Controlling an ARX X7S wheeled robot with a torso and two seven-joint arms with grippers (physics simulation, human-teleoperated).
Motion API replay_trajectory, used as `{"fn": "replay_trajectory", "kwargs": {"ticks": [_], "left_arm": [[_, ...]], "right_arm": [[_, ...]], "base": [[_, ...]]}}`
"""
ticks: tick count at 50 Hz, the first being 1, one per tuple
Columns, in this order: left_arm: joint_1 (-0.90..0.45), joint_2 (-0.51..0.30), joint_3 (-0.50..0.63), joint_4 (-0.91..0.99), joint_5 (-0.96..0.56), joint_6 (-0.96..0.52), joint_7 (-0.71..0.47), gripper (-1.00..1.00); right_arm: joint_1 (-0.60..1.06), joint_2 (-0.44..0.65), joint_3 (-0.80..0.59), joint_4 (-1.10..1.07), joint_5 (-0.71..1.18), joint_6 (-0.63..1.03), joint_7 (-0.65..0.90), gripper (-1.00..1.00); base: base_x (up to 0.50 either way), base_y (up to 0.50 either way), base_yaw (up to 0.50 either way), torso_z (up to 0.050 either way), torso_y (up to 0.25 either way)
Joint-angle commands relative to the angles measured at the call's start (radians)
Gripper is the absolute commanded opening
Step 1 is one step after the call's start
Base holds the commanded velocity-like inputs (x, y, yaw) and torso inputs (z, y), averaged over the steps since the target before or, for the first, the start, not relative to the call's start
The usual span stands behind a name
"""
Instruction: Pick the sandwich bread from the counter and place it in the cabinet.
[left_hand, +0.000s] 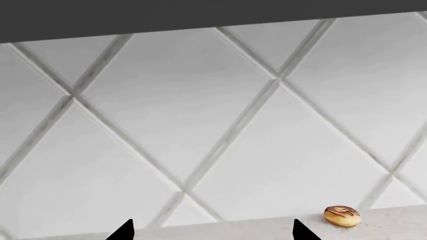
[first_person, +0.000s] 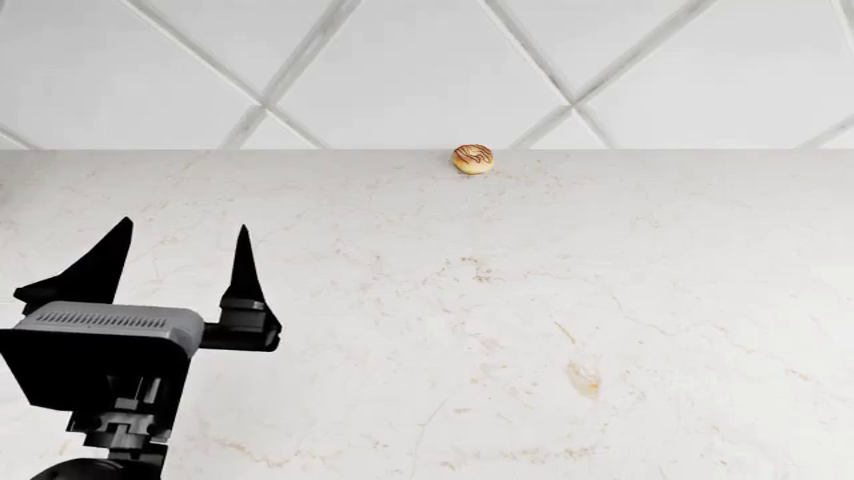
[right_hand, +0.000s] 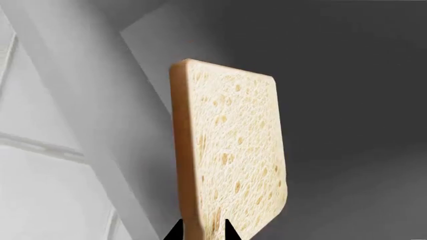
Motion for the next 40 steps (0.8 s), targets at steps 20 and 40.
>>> {"fn": "replay_trajectory", "kwargs": {"ticks": [20,40], "left_arm": [[-0.001,-0.003,-0.008,-0.038,-0.003,0.02,-0.005,1.0],[0.004,-0.006,-0.01,-0.047,-0.006,0.032,-0.007,1.0]], "right_arm": [[-0.009,-0.111,-0.127,0.342,-0.212,-0.197,-0.21,-1.0],[0.005,-0.149,-0.043,0.328,-0.211,-0.222,-0.217,-1.0]], "base": [[0.0,0.0,0.0,0.0,0.0],[0.0,0.0,0.0,0.0,0.0]]}}
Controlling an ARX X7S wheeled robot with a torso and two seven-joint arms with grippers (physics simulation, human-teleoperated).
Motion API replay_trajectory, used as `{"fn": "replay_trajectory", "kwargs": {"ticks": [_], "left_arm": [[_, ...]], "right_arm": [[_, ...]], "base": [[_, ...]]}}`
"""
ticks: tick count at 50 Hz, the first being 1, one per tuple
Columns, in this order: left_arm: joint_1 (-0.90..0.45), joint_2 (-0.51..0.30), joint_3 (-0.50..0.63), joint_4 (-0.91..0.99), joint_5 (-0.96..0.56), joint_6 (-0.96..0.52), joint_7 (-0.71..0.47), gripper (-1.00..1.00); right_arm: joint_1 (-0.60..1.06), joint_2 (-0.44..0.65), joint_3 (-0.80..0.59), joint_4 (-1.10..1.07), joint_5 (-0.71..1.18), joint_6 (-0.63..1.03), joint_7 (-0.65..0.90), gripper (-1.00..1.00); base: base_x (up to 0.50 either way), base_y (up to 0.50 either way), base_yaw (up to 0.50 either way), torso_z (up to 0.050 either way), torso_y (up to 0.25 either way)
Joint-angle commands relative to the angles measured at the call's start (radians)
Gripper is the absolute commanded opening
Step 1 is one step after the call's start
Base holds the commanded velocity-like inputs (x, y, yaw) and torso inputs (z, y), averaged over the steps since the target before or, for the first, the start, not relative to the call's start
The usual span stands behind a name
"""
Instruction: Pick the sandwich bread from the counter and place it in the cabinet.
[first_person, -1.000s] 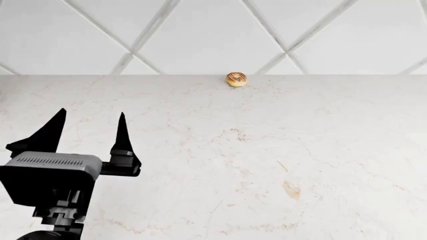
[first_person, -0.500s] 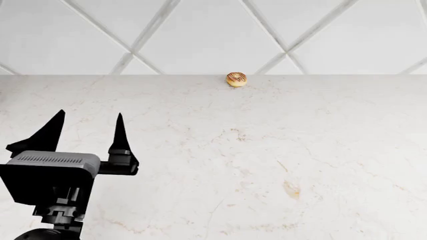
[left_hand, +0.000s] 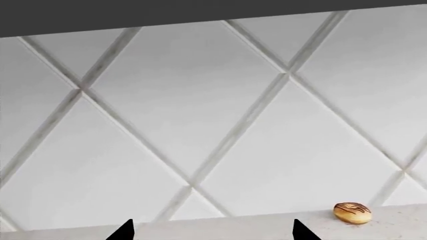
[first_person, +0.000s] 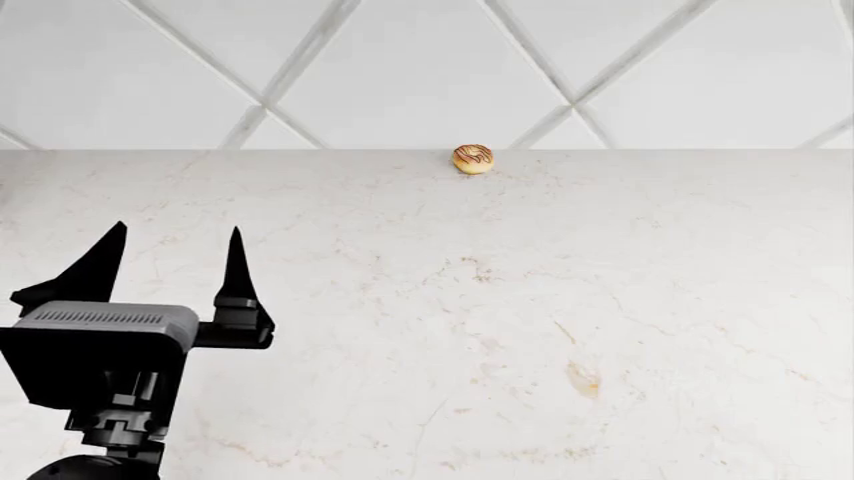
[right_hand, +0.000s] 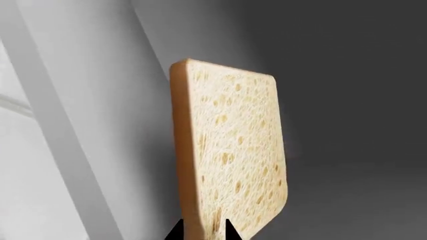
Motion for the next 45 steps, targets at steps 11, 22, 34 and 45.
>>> {"fn": "replay_trajectory", "kwargs": {"ticks": [11,22,34,45], "left_arm": [[0.004,-0.005,0.002,-0.006,0.0,0.008,-0.002,1.0],[0.002,-0.007,0.006,-0.007,0.0,0.006,-0.005,1.0],[0.001,-0.008,0.009,-0.004,-0.002,0.002,-0.01,1.0],[0.001,-0.011,0.012,-0.002,-0.003,0.004,-0.011,1.0]], "right_arm": [[-0.017,-0.018,0.09,-0.032,0.015,0.01,-0.008,-1.0],[-0.036,-0.007,0.094,-0.037,-0.002,0.007,-0.007,1.0],[-0.044,-0.003,0.104,-0.031,-0.017,0.009,-0.002,1.0],[-0.04,0.029,0.161,-0.192,0.027,0.081,0.001,1.0]], "base": [[0.0,0.0,0.0,0.0,0.0],[0.0,0.0,0.0,0.0,0.0],[0.0,0.0,0.0,0.0,0.0],[0.0,0.0,0.0,0.0,0.0]]}}
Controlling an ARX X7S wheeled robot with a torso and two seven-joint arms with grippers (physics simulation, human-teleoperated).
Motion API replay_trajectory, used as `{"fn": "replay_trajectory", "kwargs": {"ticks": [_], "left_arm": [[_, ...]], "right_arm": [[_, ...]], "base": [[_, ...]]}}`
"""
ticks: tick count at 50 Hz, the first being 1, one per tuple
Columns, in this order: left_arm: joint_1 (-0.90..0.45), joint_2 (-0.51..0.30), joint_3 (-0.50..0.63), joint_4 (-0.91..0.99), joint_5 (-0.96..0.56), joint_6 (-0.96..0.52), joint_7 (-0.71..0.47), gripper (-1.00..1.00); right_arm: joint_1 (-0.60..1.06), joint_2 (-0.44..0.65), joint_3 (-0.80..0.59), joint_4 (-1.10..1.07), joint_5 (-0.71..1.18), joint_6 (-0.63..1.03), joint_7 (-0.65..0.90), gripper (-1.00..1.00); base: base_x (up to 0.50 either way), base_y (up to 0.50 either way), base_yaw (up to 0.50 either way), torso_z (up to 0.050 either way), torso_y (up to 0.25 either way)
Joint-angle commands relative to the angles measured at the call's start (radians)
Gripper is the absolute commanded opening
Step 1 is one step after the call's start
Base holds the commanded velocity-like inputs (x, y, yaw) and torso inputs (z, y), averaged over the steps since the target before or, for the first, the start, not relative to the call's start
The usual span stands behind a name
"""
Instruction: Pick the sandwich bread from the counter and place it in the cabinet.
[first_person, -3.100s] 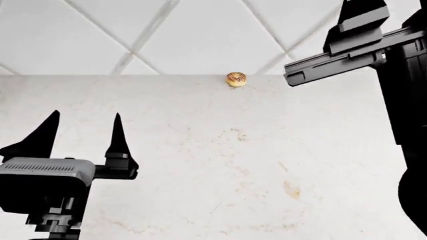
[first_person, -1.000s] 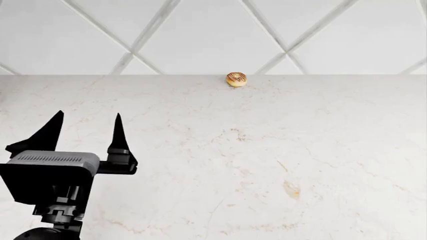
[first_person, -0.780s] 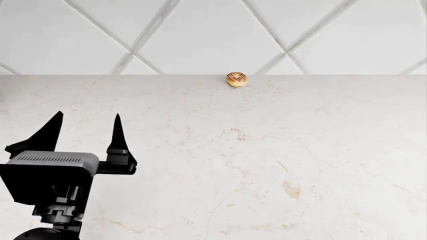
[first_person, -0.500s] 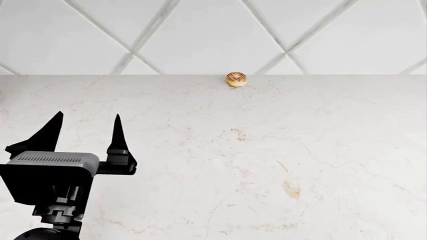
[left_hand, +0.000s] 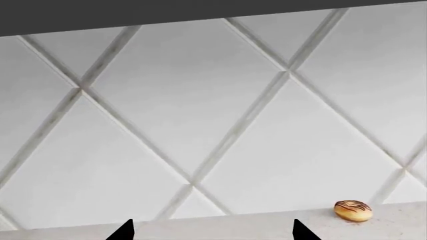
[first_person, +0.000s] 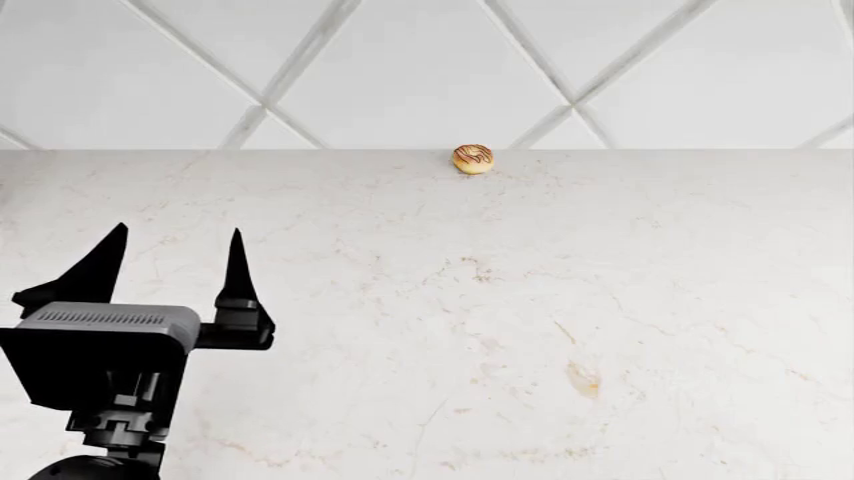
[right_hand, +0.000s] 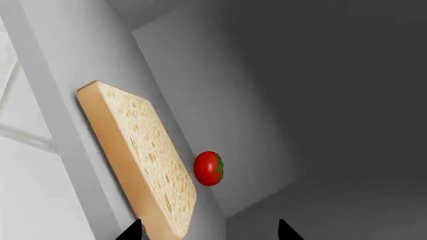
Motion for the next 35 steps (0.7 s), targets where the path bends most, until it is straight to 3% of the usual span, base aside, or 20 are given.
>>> {"fn": "replay_trajectory", "kwargs": {"ticks": [1,11,21,29,35], "left_arm": [[0.0,-0.003,0.005,0.003,0.0,0.0,-0.002,1.0],[0.002,-0.006,0.006,0.015,-0.003,0.0,-0.004,1.0],[0.008,-0.013,0.006,0.032,-0.007,-0.001,-0.005,1.0],[0.005,-0.013,0.016,0.046,-0.001,-0.009,-0.012,1.0],[0.007,-0.013,0.008,0.069,-0.007,-0.015,-0.024,1.0]], "right_arm": [[-0.003,0.031,0.053,-0.153,0.047,0.073,0.0,1.0],[0.008,0.059,0.118,-0.324,0.093,0.164,0.015,1.0],[-0.092,0.121,0.334,-0.596,0.171,0.326,0.216,1.0],[-0.35,0.159,0.687,-0.99,0.223,0.49,0.547,1.0],[-0.541,0.107,0.939,-1.257,0.258,0.599,0.705,1.0]], "base": [[0.0,0.0,0.0,0.0,0.0],[0.0,0.0,0.0,0.0,0.0],[0.0,0.0,0.0,0.0,0.0],[0.0,0.0,0.0,0.0,0.0],[0.0,0.0,0.0,0.0,0.0]]}}
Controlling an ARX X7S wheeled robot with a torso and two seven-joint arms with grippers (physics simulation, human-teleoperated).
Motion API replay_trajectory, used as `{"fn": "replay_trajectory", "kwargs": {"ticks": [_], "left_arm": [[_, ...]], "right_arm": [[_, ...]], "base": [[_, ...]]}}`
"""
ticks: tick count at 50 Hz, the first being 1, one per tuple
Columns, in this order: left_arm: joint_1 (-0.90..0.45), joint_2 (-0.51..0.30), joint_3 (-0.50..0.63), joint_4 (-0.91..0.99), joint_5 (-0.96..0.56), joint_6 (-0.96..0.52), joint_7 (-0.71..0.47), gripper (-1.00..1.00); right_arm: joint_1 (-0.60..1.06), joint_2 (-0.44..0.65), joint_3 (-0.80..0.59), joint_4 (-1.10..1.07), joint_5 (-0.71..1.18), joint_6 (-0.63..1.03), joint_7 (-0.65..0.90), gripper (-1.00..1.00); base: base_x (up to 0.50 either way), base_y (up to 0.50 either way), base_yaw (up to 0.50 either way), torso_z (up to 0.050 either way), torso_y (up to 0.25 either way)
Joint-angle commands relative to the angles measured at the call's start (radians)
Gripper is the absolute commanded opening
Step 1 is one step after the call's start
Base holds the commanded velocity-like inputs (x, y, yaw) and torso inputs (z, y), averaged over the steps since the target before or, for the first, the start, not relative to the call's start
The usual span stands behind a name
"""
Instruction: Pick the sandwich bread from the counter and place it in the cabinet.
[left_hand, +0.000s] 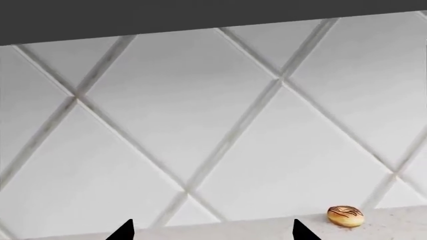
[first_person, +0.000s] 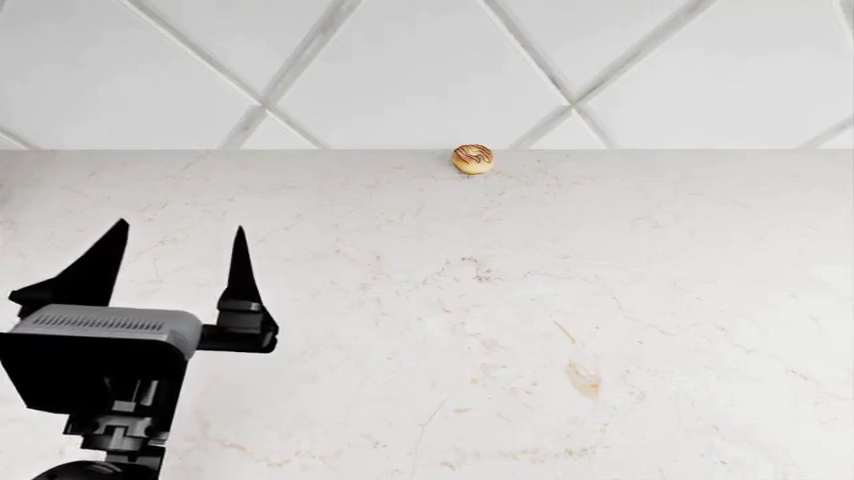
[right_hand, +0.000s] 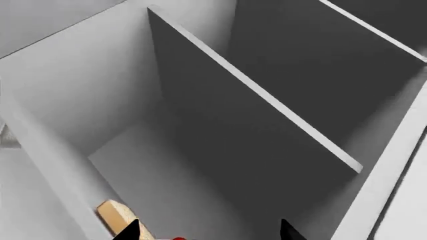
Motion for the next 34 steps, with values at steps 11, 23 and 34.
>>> {"fn": "replay_trajectory", "kwargs": {"ticks": [11,23,34], "left_arm": [[0.004,-0.01,-0.034,0.106,-0.044,-0.013,-0.025,1.0],[0.005,-0.018,-0.044,0.168,-0.072,-0.017,-0.031,1.0],[0.023,-0.025,-0.058,0.199,-0.092,-0.001,-0.026,1.0]], "right_arm": [[-0.551,0.175,0.592,-0.608,0.565,0.033,0.826,1.0],[-0.511,0.793,-0.367,-0.608,0.482,-0.914,1.376,1.0],[-0.223,0.826,-1.108,-0.608,0.273,-1.154,1.613,1.0]], "base": [[0.0,0.0,0.0,0.0,0.0],[0.0,0.0,0.0,0.0,0.0],[0.0,0.0,0.0,0.0,0.0]]}}
